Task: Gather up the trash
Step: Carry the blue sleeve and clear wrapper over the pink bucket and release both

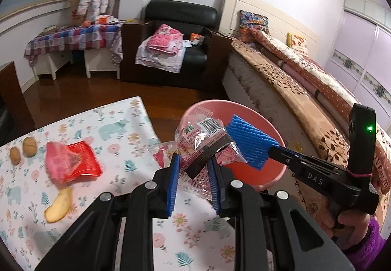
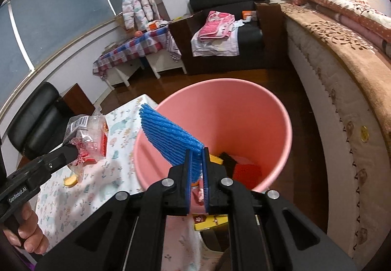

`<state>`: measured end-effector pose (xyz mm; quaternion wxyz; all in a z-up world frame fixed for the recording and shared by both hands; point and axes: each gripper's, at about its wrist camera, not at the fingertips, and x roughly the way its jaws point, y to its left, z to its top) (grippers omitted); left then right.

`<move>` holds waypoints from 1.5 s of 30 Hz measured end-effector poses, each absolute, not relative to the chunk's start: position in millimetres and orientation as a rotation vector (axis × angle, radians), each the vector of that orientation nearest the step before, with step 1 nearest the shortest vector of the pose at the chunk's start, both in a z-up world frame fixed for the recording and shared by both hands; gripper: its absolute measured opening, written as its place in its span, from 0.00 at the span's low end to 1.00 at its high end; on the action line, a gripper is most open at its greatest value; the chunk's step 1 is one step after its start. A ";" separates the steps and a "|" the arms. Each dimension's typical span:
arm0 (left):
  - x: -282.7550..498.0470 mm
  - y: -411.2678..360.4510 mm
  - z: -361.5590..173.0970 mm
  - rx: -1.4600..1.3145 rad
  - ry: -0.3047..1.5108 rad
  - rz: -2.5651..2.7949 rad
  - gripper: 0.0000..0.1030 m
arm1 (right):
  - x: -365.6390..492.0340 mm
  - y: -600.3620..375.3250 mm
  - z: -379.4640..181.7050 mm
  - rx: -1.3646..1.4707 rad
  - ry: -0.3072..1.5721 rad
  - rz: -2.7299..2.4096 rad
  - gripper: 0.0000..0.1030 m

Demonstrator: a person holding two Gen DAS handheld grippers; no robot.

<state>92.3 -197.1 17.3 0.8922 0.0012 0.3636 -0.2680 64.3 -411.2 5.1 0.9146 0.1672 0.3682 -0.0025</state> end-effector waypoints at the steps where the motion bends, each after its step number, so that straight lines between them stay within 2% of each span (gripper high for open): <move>1: 93.3 -203.0 15.5 0.010 0.758 -0.564 0.21 | 63.4 -413.1 4.6 0.342 0.757 -0.011 0.08; 18: 104.2 -259.4 -20.0 0.095 0.839 -0.623 0.23 | 62.9 -436.9 -6.1 0.347 0.771 -0.077 0.08; 24: 105.1 -262.7 -24.3 0.089 0.847 -0.624 0.32 | 63.6 -438.9 -9.7 0.357 0.777 -0.081 0.08; 26: 105.5 -261.7 -24.3 0.081 0.849 -0.623 0.39 | 64.6 -440.6 -10.0 0.360 0.779 -0.081 0.08; 38: 102.6 -252.5 -15.7 0.044 0.830 -0.633 0.46 | 64.6 -438.4 -12.3 0.367 0.778 -0.087 0.08; 39: 102.2 -251.4 -14.9 0.042 0.828 -0.634 0.46 | 64.9 -438.6 -12.5 0.368 0.781 -0.087 0.09; 43: 100.1 -247.6 -12.5 0.040 0.824 -0.635 0.46 | 64.5 -437.9 -12.1 0.381 0.784 -0.080 0.27; 45: 99.2 -245.8 -12.1 0.036 0.825 -0.632 0.46 | 64.7 -438.1 -11.4 0.389 0.785 -0.076 0.27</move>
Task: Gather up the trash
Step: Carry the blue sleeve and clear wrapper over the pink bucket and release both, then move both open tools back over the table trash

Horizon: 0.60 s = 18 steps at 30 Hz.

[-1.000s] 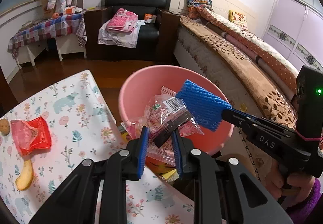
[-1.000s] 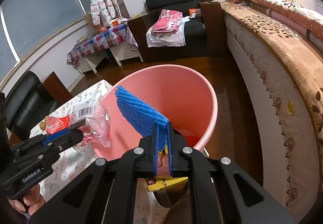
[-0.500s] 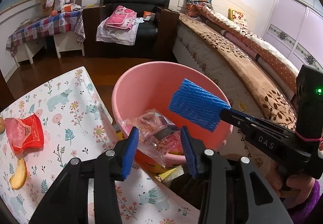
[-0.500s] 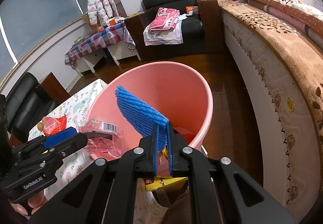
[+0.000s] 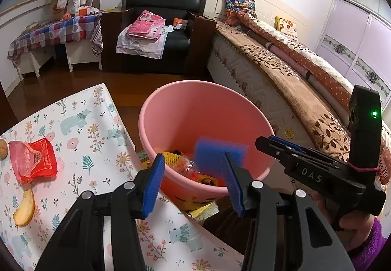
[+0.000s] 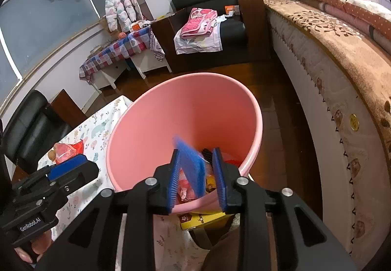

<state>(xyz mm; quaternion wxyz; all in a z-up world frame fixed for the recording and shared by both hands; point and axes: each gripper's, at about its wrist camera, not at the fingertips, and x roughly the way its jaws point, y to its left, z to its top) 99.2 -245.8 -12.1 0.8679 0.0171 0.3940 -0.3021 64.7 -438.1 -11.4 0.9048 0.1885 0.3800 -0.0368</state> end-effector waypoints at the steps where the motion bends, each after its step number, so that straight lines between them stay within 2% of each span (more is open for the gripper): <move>1: 98.7 -244.7 -11.8 0.033 0.825 -0.631 0.46 | 64.4 -437.9 -11.0 0.391 0.785 -0.076 0.27; 18: 86.9 -209.2 -9.9 0.017 0.822 -0.567 0.46 | 60.2 -415.2 2.0 0.361 0.772 -0.022 0.27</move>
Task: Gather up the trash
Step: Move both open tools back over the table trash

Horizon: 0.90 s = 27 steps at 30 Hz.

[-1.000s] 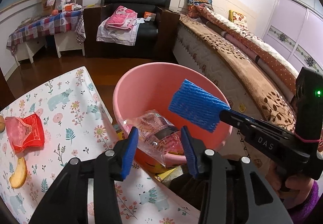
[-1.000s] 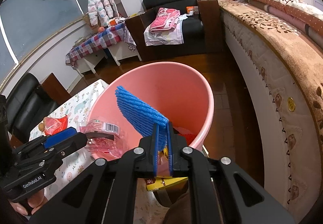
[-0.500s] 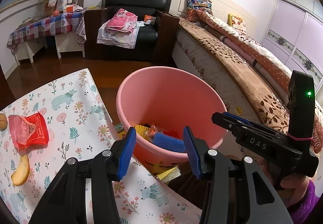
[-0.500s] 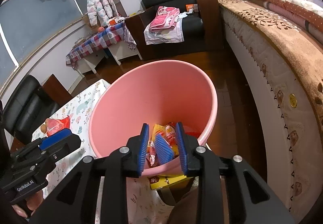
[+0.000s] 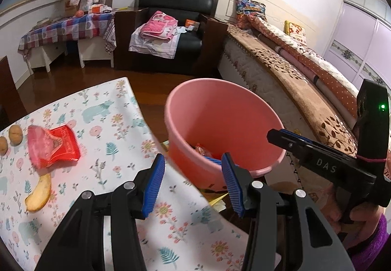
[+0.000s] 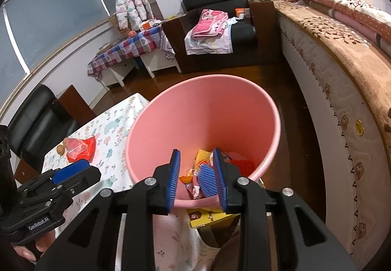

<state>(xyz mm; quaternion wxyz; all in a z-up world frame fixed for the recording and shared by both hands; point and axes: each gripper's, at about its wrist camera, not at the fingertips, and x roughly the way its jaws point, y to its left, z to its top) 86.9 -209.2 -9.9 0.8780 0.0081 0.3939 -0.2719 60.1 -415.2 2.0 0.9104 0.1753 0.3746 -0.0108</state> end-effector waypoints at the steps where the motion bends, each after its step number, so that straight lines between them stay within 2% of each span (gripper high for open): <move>1: 86.3 -203.8 -9.7 0.012 0.820 -0.559 0.46 | 60.1 -411.9 3.4 0.358 0.771 -0.013 0.27; 27: 65.0 -40.7 -17.5 -0.107 0.809 -0.215 0.46 | 69.5 -327.6 9.1 0.268 0.794 0.195 0.27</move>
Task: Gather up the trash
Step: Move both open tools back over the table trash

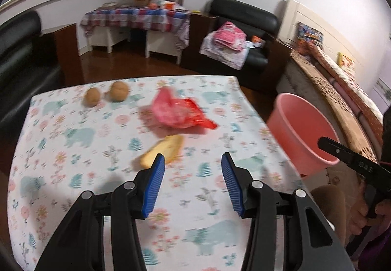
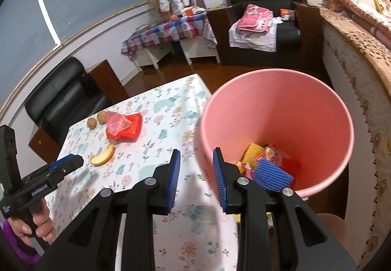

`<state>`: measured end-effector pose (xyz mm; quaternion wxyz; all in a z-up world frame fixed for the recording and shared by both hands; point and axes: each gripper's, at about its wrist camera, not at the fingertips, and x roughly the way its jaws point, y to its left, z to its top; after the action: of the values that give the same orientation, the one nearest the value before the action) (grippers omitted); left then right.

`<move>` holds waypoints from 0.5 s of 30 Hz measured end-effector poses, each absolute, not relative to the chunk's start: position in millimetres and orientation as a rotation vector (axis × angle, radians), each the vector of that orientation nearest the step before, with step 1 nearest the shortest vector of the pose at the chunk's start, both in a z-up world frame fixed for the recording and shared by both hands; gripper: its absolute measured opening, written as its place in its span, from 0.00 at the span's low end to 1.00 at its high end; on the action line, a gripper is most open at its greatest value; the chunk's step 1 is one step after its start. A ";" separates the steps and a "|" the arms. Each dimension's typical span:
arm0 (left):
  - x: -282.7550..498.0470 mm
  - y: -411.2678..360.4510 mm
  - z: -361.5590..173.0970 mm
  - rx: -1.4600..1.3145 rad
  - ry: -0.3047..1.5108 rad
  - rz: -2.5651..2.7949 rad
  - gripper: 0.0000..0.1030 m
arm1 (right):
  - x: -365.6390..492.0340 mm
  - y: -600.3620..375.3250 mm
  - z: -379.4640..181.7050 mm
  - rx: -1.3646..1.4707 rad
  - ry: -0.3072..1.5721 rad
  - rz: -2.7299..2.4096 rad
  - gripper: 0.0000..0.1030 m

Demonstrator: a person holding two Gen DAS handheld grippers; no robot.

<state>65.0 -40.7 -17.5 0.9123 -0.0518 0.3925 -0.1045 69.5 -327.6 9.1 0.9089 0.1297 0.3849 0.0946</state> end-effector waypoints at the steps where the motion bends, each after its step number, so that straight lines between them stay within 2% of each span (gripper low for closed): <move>1: 66.5 -33.4 -20.6 -0.113 0.817 -0.194 0.46 | 70.2 -323.3 8.5 0.261 0.797 0.205 0.27; 7: 76.0 -14.6 -36.6 -0.156 0.860 -0.134 0.46 | 74.9 -310.1 4.8 0.243 0.818 0.239 0.27; 15: 100.2 -12.0 -56.8 -0.203 0.914 -0.118 0.35 | 82.6 -293.8 4.9 0.221 0.822 0.291 0.27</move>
<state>100.2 -12.0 -56.8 0.8908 -0.0977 0.4400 -0.0568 82.6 -293.9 4.9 0.9005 0.1067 0.3974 0.1408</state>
